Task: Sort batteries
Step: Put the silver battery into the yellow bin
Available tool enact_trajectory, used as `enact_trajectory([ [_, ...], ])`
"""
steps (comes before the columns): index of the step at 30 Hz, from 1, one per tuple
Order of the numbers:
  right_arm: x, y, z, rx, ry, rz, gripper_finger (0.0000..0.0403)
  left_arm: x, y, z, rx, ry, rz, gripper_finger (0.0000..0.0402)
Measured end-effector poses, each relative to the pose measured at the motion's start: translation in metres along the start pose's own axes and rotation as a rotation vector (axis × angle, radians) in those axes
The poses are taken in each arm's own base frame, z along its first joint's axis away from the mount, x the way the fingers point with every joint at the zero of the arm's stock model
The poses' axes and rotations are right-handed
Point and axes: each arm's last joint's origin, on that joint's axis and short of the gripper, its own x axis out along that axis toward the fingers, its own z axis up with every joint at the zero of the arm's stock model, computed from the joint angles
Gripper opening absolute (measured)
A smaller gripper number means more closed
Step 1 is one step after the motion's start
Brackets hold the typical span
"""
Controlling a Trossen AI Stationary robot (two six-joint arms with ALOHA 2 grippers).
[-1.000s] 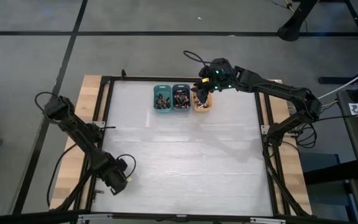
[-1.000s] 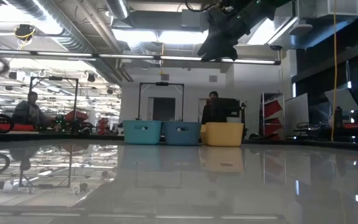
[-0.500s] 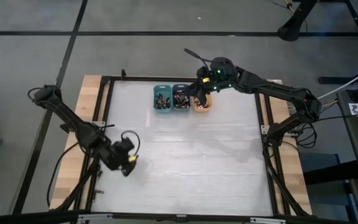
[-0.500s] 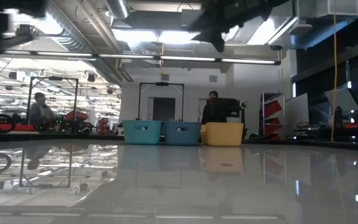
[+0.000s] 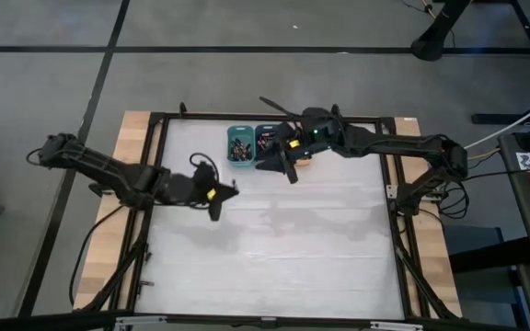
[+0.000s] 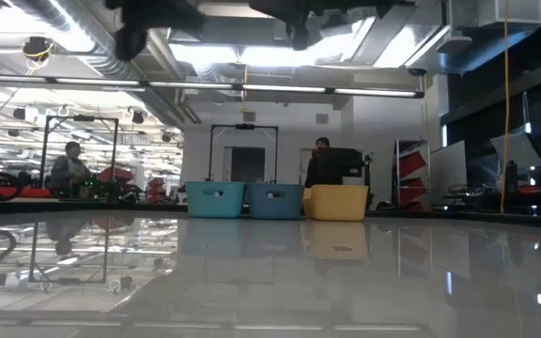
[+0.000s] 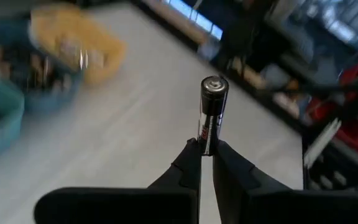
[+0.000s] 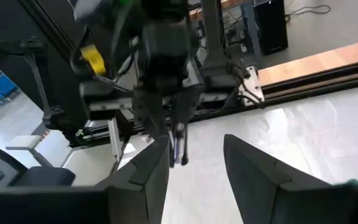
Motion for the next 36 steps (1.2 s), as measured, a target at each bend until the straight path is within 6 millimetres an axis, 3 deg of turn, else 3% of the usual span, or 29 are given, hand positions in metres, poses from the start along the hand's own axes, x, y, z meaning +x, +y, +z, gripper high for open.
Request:
enact_trajectory([
  [6, 0.002, -0.001, -0.001, 0.036, 0.004, 0.021, 0.0169, 0.006, 0.003, 0.024, 0.059, -0.16, -0.029, 0.001],
  [19, 0.001, 0.0, 0.004, 0.036, -0.052, 0.009, 0.0293, 0.017, 0.006, 0.033, 0.065, -0.194, -0.069, 0.0009],
  [26, 0.009, 0.001, 0.002, 0.054, -0.05, 0.056, 0.0298, 0.038, 0.007, 0.031, 0.059, -0.163, -0.124, 0.0014],
  [36, 0.011, 0.001, 0.0, 0.079, -0.027, 0.094, 0.0298, 0.041, 0.008, 0.033, 0.059, -0.164, -0.14, 0.0017],
])
